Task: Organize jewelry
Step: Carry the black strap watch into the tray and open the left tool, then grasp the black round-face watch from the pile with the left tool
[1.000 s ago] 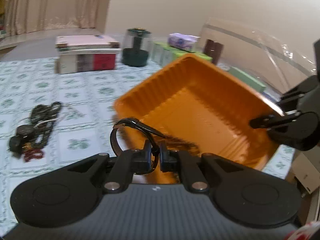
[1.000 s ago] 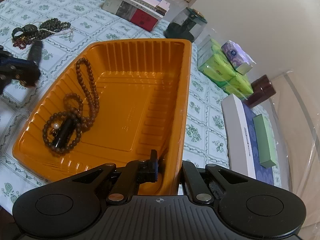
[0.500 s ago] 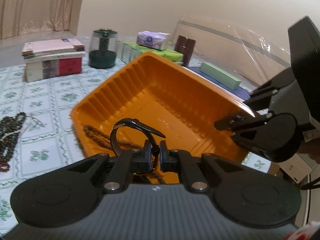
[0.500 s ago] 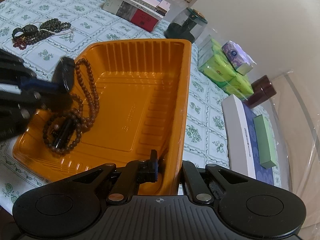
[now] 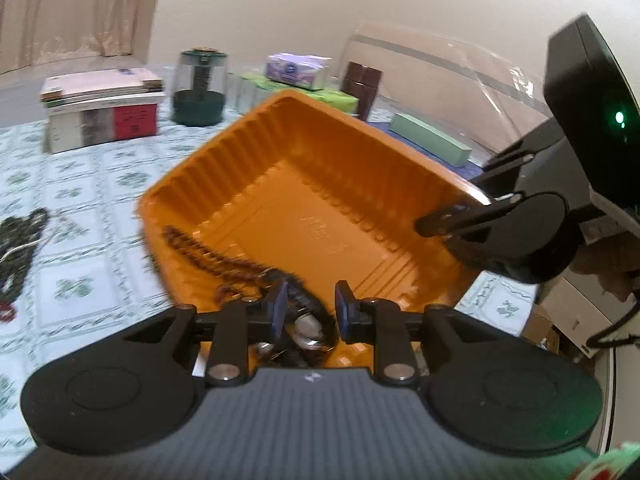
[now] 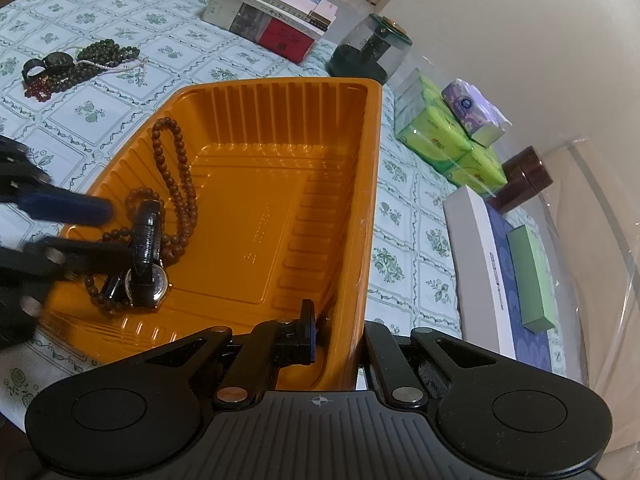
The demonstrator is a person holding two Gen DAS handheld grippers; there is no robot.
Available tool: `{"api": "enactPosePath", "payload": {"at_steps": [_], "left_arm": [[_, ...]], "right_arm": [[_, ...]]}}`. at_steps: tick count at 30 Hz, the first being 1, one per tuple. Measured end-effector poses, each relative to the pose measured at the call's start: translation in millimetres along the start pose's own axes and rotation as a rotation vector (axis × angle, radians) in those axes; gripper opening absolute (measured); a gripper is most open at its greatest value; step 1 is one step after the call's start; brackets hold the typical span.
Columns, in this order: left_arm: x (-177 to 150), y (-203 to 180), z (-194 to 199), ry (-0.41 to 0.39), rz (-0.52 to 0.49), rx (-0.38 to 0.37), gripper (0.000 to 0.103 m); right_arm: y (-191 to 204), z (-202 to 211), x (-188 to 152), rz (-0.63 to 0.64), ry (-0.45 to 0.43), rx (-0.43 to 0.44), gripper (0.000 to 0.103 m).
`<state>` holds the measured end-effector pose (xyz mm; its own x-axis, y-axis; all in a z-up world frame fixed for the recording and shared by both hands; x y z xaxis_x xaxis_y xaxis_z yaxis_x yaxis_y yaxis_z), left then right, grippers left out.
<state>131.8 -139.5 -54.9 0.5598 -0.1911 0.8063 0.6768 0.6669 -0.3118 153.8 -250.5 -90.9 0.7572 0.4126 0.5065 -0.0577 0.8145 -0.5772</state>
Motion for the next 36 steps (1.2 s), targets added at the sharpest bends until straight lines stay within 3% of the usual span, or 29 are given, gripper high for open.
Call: {"api": "enactPosePath", "payload": {"at_steps": [4, 11, 17, 21, 27, 31, 36], "left_arm": [[-9.4, 27.0, 23.3, -0.014, 0.005, 0.113, 0.028], [-28.7, 105.8, 61.8, -0.026, 0.071, 0.385, 0.029], [-29.3, 168.0, 88.6, -0.065, 0.034, 0.593, 0.029], [-23.8, 204.4, 92.1, -0.058, 0.051, 0.628, 0.029], [-22.5, 236.9, 78.0, -0.009, 0.096, 0.589, 0.029], [-20.5, 245.0, 71.8, 0.008, 0.102, 0.575, 0.028], [-18.7, 248.4, 69.9, 0.024, 0.129, 0.548, 0.020]], "right_arm": [[0.1, 0.1, -0.3, 0.000, 0.000, -0.001, 0.005], [0.0, 0.5, -0.2, 0.002, -0.002, -0.003, 0.005], [-0.2, 0.5, 0.0, 0.001, -0.003, -0.003, 0.005], [0.0, 0.3, -0.3, 0.000, -0.002, -0.002, 0.005], [-0.8, 1.2, -0.6, 0.001, -0.001, -0.004, 0.005], [-3.5, 2.0, -0.3, 0.000, 0.002, -0.004, 0.005], [-4.4, 0.7, 0.8, -0.003, 0.003, -0.005, 0.005]]}}
Point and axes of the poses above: each gripper's, at about its wrist camera, not at the fingertips, and z roughly against the way its jaws point, y to its left, x to its top, the point moved 7 cm from there along -z, roughly the way its jaws point, and after that the axes turned 8 degrees about -x, right-handed, at the moved point
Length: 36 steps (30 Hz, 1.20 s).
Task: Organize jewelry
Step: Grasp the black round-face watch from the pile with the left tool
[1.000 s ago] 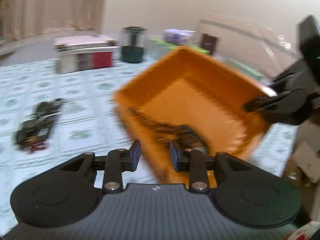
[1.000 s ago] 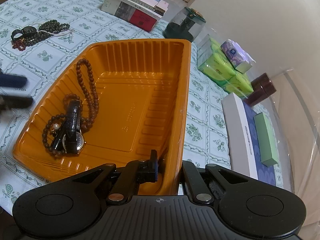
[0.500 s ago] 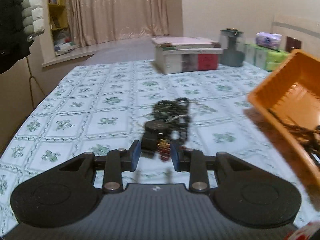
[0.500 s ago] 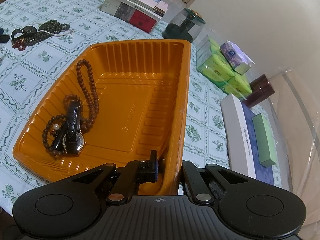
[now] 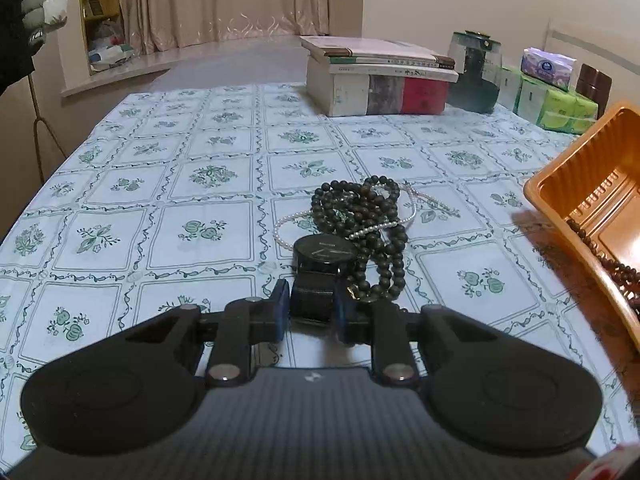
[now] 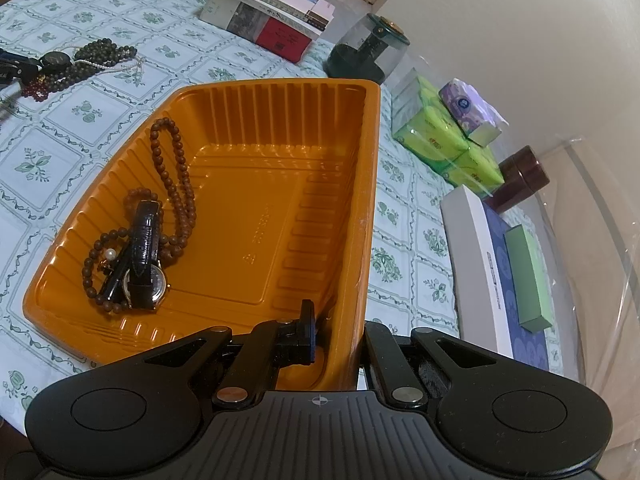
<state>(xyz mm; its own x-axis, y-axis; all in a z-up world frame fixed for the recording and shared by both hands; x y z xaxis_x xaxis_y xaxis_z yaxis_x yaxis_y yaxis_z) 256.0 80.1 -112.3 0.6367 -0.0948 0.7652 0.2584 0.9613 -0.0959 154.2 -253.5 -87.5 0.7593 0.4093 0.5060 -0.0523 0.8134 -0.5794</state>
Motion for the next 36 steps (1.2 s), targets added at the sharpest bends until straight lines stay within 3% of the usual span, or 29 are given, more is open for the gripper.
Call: {"api": "enactPosePath", "payload": {"at_steps": [15, 20, 23, 32, 36], "left_arm": [[-50.1, -14.3, 72.0, 0.013, 0.033, 0.028, 0.019], [-54.3, -17.6, 68.4, 0.013, 0.016, 0.034, 0.021], [-51.2, -16.0, 60.5, 0.018, -0.003, 0.045, 0.031], [-48.7, -14.3, 38.2, 0.043, -0.062, 0.054, 0.036], [-48.0, -15.3, 39.5, 0.057, -0.048, 0.034, 0.025]], "right_arm": [[-0.2, -0.3, 0.2, 0.000, -0.003, -0.001, 0.005], [0.5, -0.4, 0.6, -0.002, -0.004, -0.001, 0.005], [0.5, -0.5, 0.7, -0.002, -0.004, -0.002, 0.005], [0.7, -0.5, 0.5, -0.003, -0.004, -0.002, 0.005], [0.8, -0.4, 0.3, -0.003, -0.004, -0.002, 0.005]]}}
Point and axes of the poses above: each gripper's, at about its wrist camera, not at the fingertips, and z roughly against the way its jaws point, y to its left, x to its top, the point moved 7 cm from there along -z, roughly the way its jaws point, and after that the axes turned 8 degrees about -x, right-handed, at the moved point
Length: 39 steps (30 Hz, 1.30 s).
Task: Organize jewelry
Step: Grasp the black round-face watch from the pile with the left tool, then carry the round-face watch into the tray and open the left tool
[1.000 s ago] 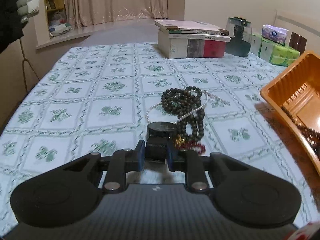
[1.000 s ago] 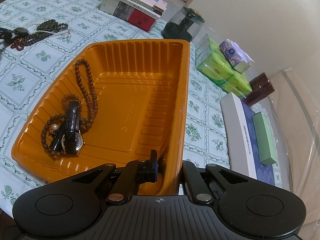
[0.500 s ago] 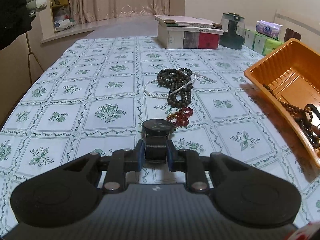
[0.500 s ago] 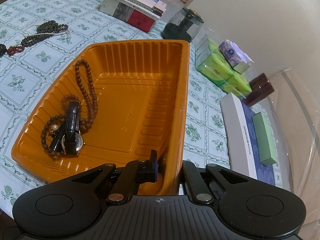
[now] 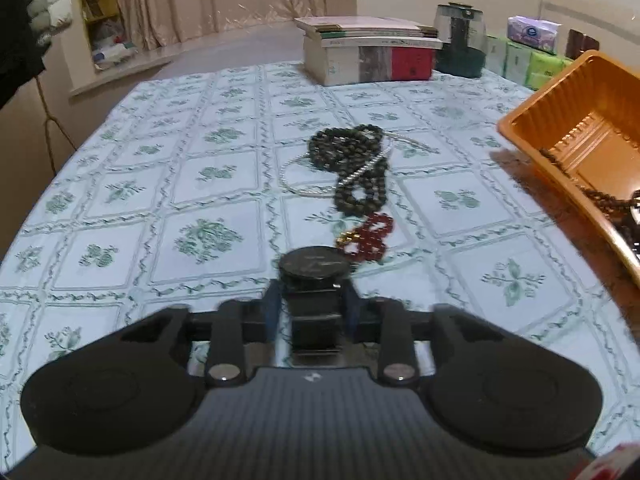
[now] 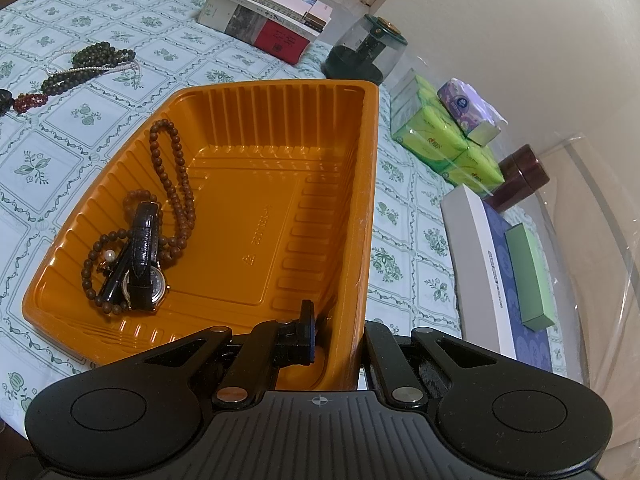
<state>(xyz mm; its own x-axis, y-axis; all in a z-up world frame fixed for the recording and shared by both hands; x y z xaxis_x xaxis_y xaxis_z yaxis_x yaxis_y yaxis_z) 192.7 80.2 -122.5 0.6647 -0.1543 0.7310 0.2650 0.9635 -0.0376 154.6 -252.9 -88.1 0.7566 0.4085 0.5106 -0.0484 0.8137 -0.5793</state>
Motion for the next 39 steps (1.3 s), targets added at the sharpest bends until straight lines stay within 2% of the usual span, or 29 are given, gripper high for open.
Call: {"api": "enactPosePath", "payload": {"at_steps": [12, 23, 28, 39], "left_arm": [[8.4, -5.9, 25.7, -0.061, 0.032, 0.009, 0.024], [31.8, -41.5, 42.0, -0.119, 0.000, -0.062, 0.024], [42.8, -79.7, 43.6, -0.132, -0.033, -0.154, 0.024], [55.1, -180.4, 45.1, -0.130, -0.085, -0.439, 0.024]], "right_arm": [[-0.3, -0.2, -0.1, 0.000, -0.001, 0.000, 0.005], [0.3, -0.7, 0.2, -0.004, -0.001, 0.002, 0.005], [1.4, -2.0, 0.3, -0.014, 0.000, 0.004, 0.005], [3.8, -1.9, 1.0, -0.015, -0.005, 0.005, 0.005]]}}
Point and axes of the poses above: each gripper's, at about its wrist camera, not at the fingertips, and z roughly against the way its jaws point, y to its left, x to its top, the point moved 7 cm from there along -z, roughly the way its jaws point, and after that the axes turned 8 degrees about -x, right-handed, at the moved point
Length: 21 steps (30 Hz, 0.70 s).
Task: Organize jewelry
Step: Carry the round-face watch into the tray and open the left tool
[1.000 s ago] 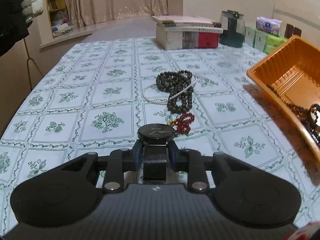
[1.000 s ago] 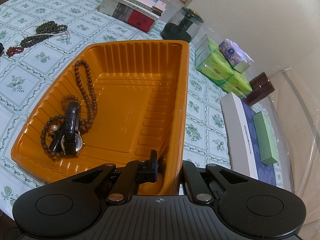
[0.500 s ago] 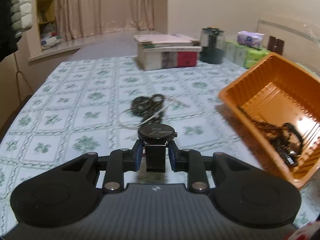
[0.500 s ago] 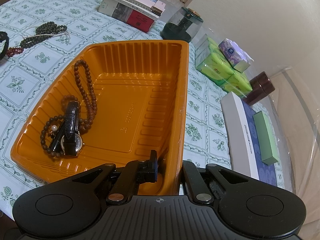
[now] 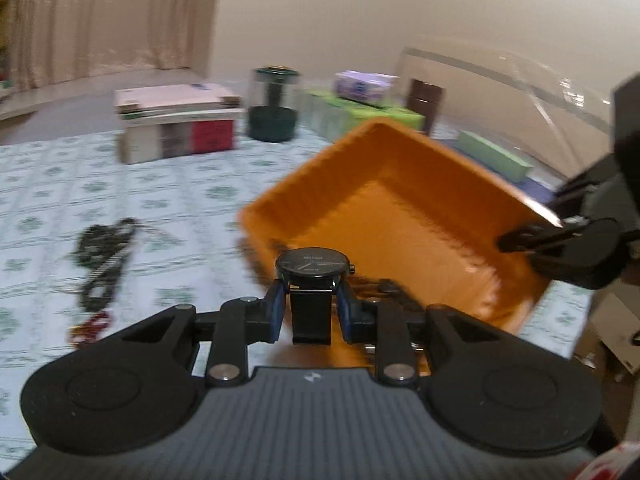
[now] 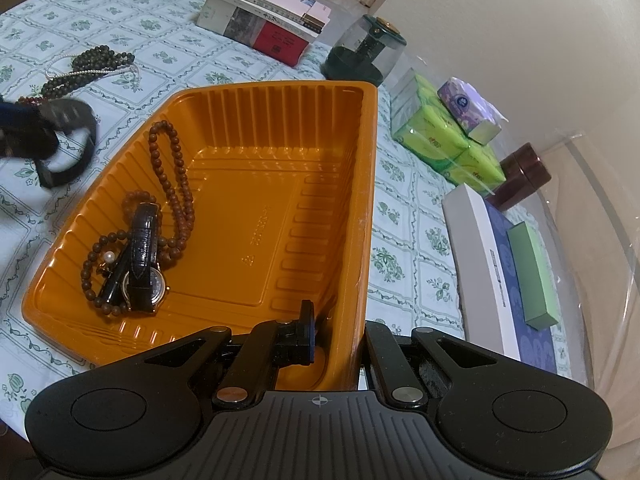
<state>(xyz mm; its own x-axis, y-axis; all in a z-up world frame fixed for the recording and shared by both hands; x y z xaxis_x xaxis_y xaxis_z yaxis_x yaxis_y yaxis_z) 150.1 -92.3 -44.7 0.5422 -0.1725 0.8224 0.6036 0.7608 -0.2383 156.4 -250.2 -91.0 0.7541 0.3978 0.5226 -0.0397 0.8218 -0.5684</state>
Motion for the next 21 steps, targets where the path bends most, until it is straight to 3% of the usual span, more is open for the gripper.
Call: {"api": "enactPosePath", "payload": {"at_steps": [9, 14, 21], "left_arm": [[-13.3, -37.8, -34.7, 0.081, -0.037, -0.106, 0.024], [-12.7, -45.7, -47.0, 0.081, -0.007, -0.165, 0.024], [-19.9, -43.3, -45.3, 0.116, 0.008, -0.172, 0.027]], "right_arm": [[1.2, 2.0, 0.4, -0.004, -0.008, 0.001, 0.005], [1.8, 1.0, 0.1, -0.010, -0.005, 0.002, 0.005], [0.8, 0.2, -0.5, -0.013, -0.004, 0.004, 0.005]]}}
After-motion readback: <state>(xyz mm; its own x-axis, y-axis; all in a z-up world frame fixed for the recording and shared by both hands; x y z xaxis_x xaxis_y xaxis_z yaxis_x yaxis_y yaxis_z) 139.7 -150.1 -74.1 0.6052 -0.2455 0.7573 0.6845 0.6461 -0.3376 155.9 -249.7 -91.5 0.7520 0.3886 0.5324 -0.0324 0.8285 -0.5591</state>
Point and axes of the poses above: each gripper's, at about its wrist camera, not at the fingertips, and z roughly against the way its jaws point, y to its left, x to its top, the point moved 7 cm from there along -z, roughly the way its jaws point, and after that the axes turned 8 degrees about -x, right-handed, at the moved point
